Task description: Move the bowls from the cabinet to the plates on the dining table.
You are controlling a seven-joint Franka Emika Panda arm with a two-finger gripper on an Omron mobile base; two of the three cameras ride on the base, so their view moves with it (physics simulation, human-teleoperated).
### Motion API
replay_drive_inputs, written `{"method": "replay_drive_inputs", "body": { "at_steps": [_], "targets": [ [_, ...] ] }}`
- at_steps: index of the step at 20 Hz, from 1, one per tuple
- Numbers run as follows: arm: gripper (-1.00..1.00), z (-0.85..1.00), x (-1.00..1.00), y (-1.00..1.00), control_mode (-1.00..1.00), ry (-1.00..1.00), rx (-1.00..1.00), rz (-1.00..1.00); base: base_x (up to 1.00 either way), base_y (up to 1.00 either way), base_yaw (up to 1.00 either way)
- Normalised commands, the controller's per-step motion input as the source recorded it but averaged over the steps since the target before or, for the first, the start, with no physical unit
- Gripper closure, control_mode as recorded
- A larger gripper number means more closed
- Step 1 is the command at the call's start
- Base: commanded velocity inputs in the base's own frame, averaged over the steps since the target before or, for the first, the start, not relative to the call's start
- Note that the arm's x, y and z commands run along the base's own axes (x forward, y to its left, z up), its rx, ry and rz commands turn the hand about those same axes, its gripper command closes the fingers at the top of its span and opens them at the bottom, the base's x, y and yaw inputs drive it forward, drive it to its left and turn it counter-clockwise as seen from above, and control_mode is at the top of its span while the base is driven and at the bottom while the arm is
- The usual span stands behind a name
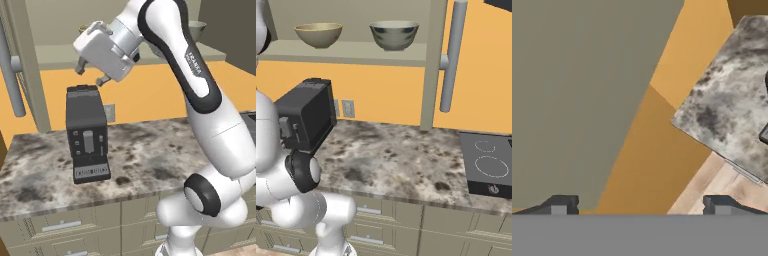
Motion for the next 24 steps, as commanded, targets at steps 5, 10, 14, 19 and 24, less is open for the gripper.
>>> {"method": "replay_drive_inputs", "body": {
  "at_steps": [5, 10, 14, 19, 24],
  "targets": [
    [-1.00, 0.00, 0.00, -0.51, -1.00, -0.23, -0.30, 0.14, 0.00, 0.00, 0.00],
    [-1.00, -0.01, 0.00, -0.53, -1.00, -0.28, -0.38, 0.16, 0.00, 0.00, 0.00],
    [-1.00, -0.10, 0.00, -0.47, -1.00, -0.27, -0.36, 0.14, 0.00, 0.00, 0.00],
    [-1.00, -0.09, 0.00, -0.42, -1.00, -0.28, -0.32, 0.15, 0.00, 0.00, 0.00],
    [-1.00, -0.39, -0.14, -0.38, -1.00, -0.36, -0.27, 0.20, 0.00, 0.00, 0.00]
  ]
}}
